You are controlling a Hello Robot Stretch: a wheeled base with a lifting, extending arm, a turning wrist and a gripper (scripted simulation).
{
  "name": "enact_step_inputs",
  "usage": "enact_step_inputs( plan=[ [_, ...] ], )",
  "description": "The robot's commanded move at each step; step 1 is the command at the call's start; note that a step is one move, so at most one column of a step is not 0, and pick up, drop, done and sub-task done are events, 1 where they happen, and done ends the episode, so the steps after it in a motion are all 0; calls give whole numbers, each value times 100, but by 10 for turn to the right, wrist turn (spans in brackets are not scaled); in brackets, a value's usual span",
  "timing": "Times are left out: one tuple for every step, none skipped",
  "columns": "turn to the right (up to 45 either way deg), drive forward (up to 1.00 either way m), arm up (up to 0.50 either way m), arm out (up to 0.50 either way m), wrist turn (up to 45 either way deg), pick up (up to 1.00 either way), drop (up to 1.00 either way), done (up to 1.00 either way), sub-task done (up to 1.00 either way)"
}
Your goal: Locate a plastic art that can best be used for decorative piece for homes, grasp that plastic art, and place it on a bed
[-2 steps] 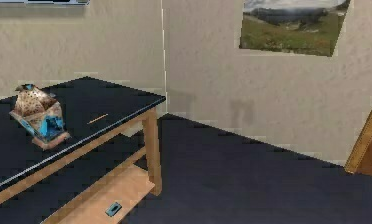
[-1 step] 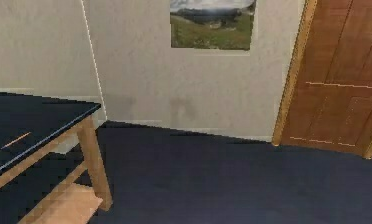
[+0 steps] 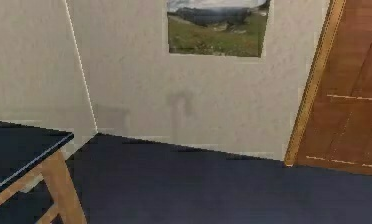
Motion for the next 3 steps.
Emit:
enact_step_inputs(
  plan=[
    [450, 0, 0, 0, 0, 0, 0, 0, 0],
    [450, 0, 0, 0, 0, 0, 0, 0, 0],
    [450, 0, 0, 0, 0, 0, 0, 0, 0]
  ],
)
